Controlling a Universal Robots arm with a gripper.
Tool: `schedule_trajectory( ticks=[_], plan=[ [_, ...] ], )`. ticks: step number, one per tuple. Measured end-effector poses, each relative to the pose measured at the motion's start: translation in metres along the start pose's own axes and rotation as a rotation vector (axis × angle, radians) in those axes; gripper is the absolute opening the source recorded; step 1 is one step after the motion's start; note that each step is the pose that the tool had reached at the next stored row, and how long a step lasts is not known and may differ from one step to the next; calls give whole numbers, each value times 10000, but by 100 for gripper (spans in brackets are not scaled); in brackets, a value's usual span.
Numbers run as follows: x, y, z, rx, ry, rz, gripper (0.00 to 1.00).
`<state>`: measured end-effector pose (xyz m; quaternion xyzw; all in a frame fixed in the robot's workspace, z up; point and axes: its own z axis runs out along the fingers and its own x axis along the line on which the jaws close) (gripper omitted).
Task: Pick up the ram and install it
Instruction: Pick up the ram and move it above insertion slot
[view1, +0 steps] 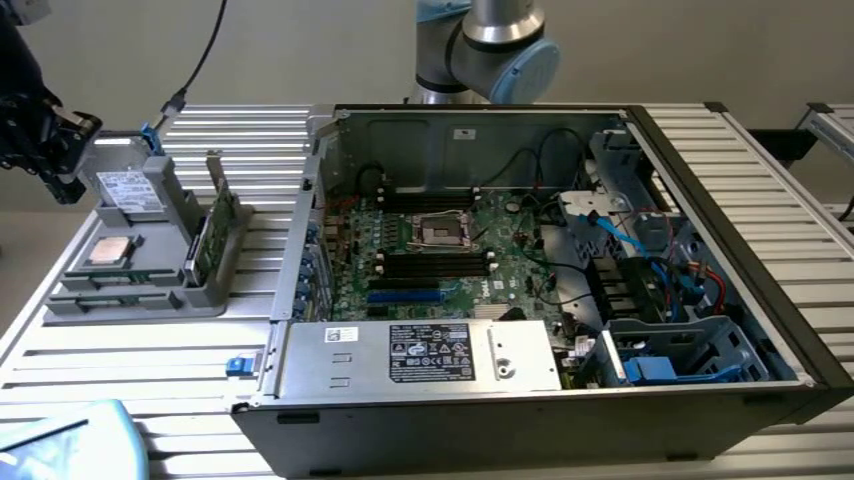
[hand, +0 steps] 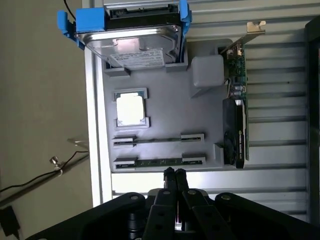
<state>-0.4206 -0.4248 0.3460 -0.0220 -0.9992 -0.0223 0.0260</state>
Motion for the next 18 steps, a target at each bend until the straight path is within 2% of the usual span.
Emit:
schedule_trajectory(
  ticks=[2, 6, 18],
  plan=[
    [0, 1, 2, -30, 17, -362, 10],
    [0, 0, 5, -18, 51, -1093, 10],
    [-1, -1, 13, 84, 155, -3270, 10]
  ],
)
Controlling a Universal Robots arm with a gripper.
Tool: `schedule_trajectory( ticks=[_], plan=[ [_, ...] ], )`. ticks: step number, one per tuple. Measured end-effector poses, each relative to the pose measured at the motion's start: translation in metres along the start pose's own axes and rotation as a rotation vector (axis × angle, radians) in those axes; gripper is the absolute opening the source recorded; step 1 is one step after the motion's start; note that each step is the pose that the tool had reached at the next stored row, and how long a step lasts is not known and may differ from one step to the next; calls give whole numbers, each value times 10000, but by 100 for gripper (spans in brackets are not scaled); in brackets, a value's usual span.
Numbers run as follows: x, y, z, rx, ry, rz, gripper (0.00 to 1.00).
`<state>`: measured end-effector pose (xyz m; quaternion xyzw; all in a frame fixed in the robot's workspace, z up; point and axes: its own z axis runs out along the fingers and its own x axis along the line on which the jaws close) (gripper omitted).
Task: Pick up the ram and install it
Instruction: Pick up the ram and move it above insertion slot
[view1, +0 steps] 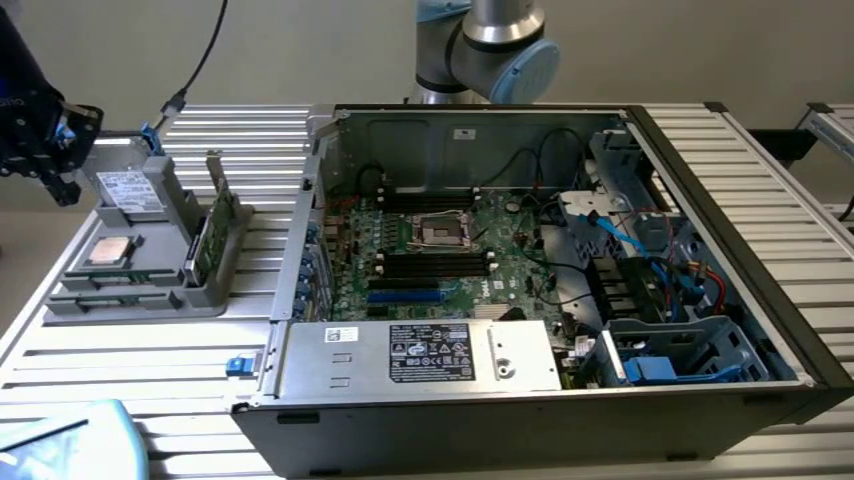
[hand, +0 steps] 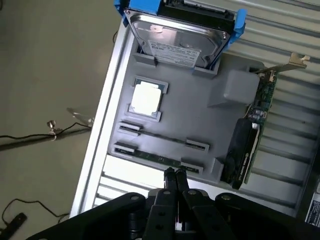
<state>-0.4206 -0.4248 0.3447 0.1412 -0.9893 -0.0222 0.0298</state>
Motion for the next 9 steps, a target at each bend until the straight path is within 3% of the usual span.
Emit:
schedule_trajectory(
  ticks=[9],
  plan=[
    [0, 0, 6, 84, 85, -1625, 10]
  ],
)
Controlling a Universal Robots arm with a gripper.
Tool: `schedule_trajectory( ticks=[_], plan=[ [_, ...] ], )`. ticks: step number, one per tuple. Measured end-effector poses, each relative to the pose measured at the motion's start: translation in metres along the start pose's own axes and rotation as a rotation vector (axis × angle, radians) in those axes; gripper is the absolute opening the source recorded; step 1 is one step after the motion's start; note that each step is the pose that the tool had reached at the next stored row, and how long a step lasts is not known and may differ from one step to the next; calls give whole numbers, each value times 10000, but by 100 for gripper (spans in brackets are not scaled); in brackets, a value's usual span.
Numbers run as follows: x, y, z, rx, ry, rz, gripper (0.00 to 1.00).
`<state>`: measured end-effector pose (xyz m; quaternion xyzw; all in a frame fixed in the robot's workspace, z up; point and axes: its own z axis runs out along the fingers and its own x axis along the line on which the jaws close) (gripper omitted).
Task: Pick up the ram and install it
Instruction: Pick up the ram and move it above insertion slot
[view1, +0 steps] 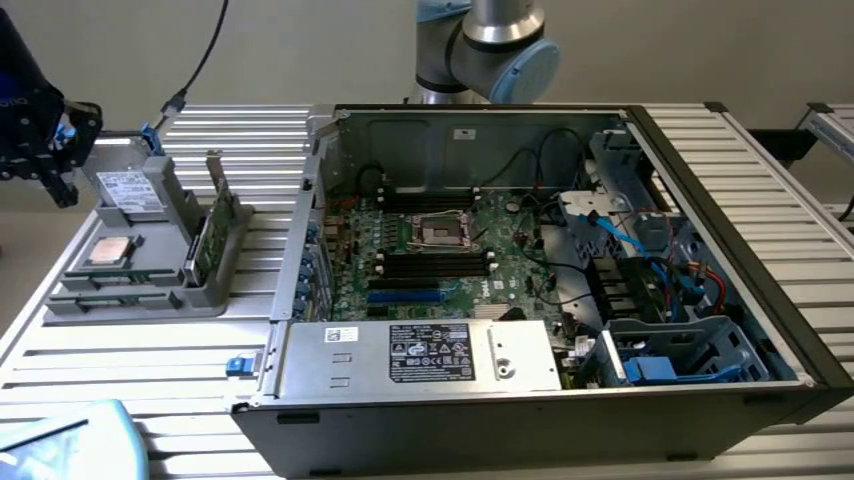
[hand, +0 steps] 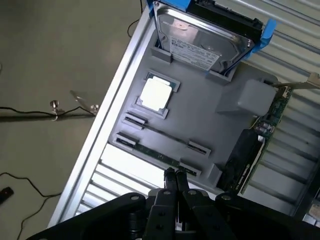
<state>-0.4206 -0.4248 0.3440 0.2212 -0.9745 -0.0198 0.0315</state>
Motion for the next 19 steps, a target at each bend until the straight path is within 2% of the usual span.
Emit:
schedule_trajectory(
  ticks=[19],
  plan=[
    [-2, -1, 23, 180, 181, -3451, 10]
  ],
)
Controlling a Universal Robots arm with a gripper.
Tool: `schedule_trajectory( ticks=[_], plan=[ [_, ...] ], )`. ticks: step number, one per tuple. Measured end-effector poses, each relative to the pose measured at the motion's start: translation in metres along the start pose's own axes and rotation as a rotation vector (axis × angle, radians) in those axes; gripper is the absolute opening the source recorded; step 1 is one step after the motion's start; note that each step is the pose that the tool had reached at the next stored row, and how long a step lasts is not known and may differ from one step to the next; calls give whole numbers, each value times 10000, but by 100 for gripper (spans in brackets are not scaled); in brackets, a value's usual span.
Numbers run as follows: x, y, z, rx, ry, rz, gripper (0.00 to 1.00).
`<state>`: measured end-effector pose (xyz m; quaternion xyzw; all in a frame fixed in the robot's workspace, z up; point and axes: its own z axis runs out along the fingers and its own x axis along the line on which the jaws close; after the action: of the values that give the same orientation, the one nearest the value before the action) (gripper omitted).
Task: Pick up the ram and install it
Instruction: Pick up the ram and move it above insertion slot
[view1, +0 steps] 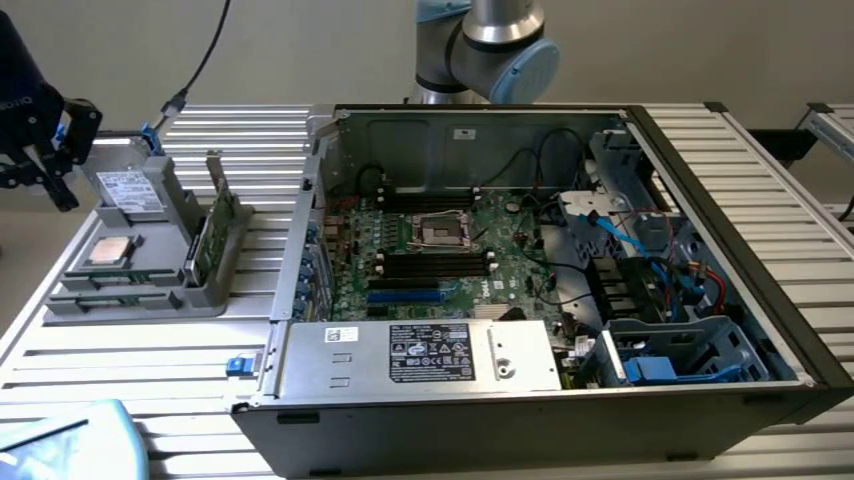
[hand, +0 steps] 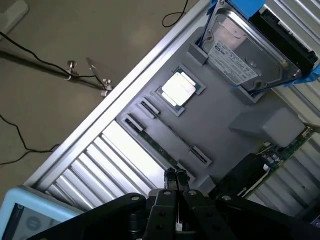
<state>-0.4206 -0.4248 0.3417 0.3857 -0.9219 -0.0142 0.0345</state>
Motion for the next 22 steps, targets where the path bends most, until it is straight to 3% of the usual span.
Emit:
schedule_trajectory(
  ticks=[22],
  plan=[
    [-2, -2, 48, 210, 211, -3989, 10]
  ],
)
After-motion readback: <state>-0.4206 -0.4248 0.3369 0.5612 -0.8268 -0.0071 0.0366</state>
